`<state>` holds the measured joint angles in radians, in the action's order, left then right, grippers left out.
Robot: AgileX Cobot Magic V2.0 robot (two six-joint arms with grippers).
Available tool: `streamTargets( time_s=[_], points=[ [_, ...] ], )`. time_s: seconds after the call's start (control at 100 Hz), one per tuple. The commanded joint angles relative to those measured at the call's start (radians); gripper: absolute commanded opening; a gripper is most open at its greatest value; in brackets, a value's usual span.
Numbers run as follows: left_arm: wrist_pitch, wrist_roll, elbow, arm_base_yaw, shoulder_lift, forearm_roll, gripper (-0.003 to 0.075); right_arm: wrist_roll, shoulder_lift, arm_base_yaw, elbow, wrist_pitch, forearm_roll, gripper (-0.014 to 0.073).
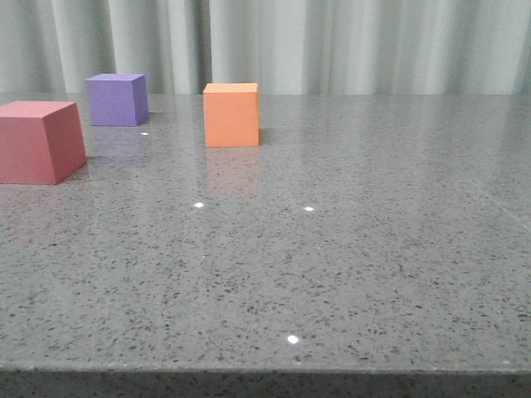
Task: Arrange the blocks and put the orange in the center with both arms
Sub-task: 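Open the right gripper and raise it away from the orange cube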
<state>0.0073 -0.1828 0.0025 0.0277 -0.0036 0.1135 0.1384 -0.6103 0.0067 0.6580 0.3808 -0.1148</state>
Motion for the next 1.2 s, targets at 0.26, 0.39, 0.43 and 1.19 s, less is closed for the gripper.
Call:
streamTargets(
  time_s=[0.26,0.39,0.43,1.19],
  points=[
    [-0.080,0.001,0.042,-0.001,-0.037,-0.010,-0.0020,-0.012,0.013,-0.006,0.012,-0.119,-0.017,0.0517],
    [-0.080,0.001,0.042,-0.001,-0.037,-0.010,-0.0020,-0.012,0.013,-0.006,0.012,-0.117,-0.017,0.0258],
    [-0.080,0.001,0.042,-0.001,-0.037,-0.010,-0.0020,-0.012,0.013,-0.006,0.012,-0.117,-0.017,0.0170],
    [-0.088,0.001,-0.035,-0.001,-0.033,-0.038,-0.0020,-0.012,0.013,-0.006,0.012,-0.107,-0.017,-0.0067]
  ],
)
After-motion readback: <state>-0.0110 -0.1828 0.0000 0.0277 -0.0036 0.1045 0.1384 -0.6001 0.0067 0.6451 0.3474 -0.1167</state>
